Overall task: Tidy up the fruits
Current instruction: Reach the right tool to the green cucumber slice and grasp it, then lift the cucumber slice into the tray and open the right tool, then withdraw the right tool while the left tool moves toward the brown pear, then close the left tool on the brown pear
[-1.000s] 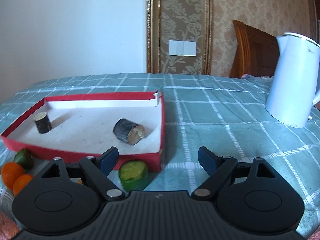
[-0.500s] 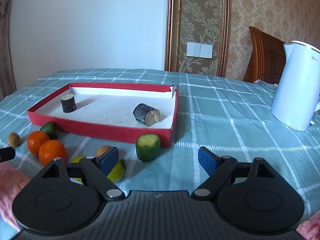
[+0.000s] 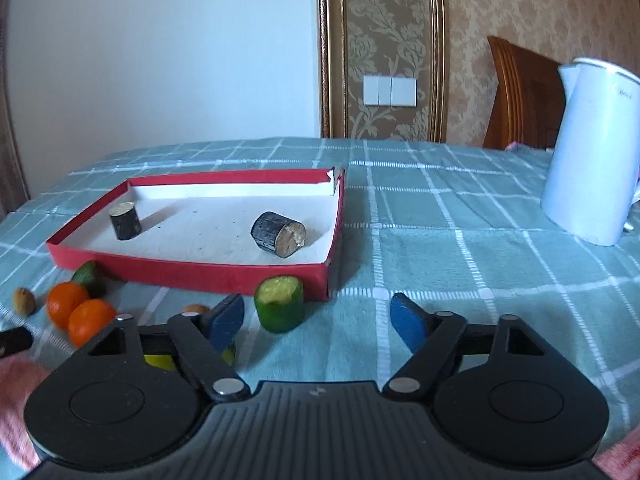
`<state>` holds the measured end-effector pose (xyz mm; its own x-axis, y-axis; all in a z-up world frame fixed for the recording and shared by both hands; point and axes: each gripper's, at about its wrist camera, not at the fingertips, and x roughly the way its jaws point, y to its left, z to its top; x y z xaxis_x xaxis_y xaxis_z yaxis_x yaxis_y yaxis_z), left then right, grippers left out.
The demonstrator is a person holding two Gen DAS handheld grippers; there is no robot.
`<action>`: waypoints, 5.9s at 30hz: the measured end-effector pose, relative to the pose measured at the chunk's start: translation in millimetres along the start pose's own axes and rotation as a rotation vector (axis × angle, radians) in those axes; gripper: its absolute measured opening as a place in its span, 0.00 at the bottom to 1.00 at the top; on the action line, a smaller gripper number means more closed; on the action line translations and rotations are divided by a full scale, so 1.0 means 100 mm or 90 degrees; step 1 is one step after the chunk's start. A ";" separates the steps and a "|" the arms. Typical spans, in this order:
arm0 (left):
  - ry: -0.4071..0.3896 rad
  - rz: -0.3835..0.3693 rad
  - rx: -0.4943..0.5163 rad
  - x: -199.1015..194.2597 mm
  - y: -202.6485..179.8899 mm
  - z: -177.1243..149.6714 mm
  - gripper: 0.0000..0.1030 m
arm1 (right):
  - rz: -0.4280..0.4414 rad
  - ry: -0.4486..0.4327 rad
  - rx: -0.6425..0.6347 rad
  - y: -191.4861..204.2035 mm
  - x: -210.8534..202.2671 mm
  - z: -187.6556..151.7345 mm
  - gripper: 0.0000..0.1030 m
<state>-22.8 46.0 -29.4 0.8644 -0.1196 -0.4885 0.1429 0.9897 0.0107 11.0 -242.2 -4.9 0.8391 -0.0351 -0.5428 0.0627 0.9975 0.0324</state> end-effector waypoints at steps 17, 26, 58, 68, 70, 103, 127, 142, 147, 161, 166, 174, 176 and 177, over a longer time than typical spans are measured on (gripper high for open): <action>0.008 0.001 0.005 0.04 -0.02 0.00 0.96 | 0.032 0.042 -0.007 0.16 0.28 0.04 0.31; 0.010 0.000 0.007 0.05 -0.01 0.00 0.96 | 0.033 0.035 -0.002 0.16 0.25 0.03 0.31; 0.030 -0.002 0.009 0.14 -0.01 0.04 0.98 | 0.030 -0.048 -0.031 0.26 0.18 0.51 0.31; 0.029 -0.001 0.011 0.15 -0.02 0.03 0.98 | -0.025 -0.027 -0.046 0.34 0.79 0.83 0.31; 0.029 -0.001 0.010 0.15 -0.02 0.03 0.98 | -0.031 -0.015 -0.052 0.34 0.93 0.85 0.31; 0.032 0.003 0.013 0.17 -0.02 0.03 1.00 | -0.051 0.082 -0.104 0.35 1.57 0.97 0.33; 0.036 0.012 0.017 0.17 -0.07 0.03 1.00 | -0.006 -0.021 -0.048 0.12 0.39 0.54 0.76; 0.011 0.046 0.030 0.14 0.05 0.08 0.99 | -0.041 -0.070 0.029 -0.10 0.06 0.08 0.78; 0.009 0.050 0.054 0.23 0.02 0.18 0.91 | -0.039 -0.054 0.020 -0.07 0.09 0.04 0.78; 0.061 0.011 0.003 0.43 0.16 0.24 0.29 | -0.042 -0.034 0.000 0.00 0.13 0.01 0.78; 0.057 0.014 0.007 0.42 0.13 0.24 0.27 | -0.044 -0.031 -0.002 0.01 0.14 0.01 0.78; 0.048 0.029 0.013 0.38 0.11 0.26 0.27 | -0.046 -0.034 -0.004 0.01 0.14 0.01 0.78; 0.042 0.029 0.015 0.36 0.10 0.28 0.27 | -0.047 -0.035 -0.004 0.01 0.14 0.01 0.78; 0.039 0.030 0.016 0.34 0.09 0.29 0.27 | -0.047 -0.034 -0.004 0.01 0.14 0.00 0.78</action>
<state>21.9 48.4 -20.7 0.8398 -0.0668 -0.5387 0.1156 0.9916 0.0572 23.4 -241.4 -12.3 0.8603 -0.1115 -0.4974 0.1224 0.9924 -0.0107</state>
